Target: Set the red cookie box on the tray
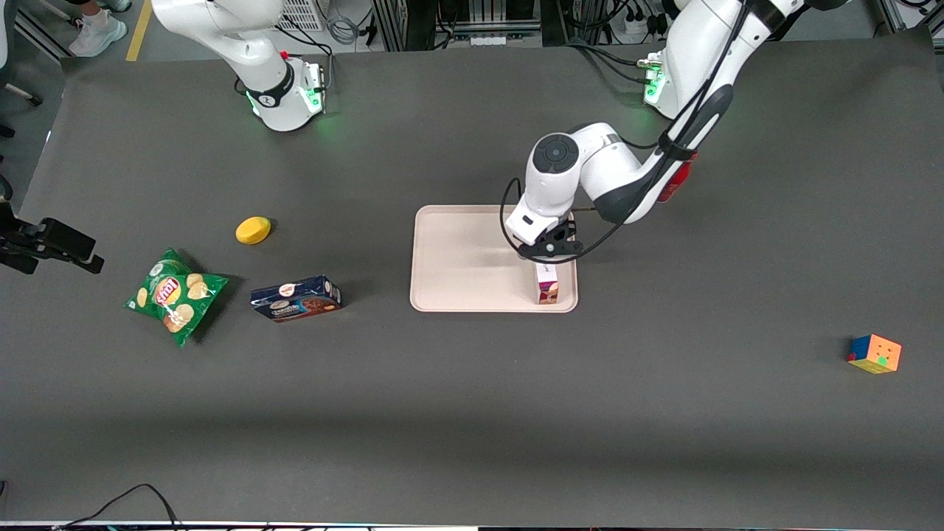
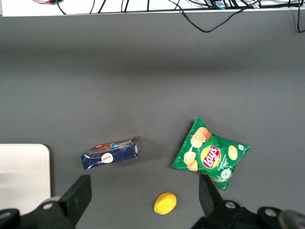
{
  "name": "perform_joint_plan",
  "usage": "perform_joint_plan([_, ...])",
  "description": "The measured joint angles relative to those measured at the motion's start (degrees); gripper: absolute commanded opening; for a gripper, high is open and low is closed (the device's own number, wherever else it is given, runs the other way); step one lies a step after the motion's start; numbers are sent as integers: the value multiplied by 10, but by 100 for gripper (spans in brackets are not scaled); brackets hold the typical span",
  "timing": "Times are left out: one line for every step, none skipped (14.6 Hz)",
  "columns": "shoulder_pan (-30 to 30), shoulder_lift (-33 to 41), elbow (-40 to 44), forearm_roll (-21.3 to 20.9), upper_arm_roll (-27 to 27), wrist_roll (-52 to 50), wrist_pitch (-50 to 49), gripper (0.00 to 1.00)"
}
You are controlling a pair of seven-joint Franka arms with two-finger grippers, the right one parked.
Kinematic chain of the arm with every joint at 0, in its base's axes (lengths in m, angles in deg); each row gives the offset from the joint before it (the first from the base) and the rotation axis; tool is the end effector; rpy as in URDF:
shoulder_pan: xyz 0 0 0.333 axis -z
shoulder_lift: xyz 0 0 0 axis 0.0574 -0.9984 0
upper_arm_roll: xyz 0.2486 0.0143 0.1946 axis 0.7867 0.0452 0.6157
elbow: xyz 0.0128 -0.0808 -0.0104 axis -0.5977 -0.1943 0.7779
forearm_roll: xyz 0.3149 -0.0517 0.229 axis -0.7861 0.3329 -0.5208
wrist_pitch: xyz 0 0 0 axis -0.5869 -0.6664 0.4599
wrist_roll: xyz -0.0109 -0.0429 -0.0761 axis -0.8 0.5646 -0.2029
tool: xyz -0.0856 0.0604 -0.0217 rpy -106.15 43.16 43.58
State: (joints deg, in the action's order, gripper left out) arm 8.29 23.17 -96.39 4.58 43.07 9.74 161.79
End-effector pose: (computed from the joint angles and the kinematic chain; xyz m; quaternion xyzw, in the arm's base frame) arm 0.4334 -0.3919 0.2288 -0.9997 -0.0227 -0.0080 0.0053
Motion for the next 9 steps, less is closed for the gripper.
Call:
perform_joint_plan([0,-5,5,0,1,0,0,99])
perform_joint_plan([-1,-8,9,0,1,0,0,100])
perform_joint_plan([-1,-11,12,0,1,0,0,100])
perform_joint_plan([-1,-14,14,0,2,0,0,100])
perform_joint_plan([-1,-17,15,0,3,0,0,100])
perform_joint_plan([-1,-19,17,-1,3,0,0,100])
perform_joint_plan([-1,-21,18,-1,3,0,0,100])
perform_joint_plan([-1,-21,18,-1,3,0,0,100])
perform_joint_plan([-1,-21,18,-1,3,0,0,100])
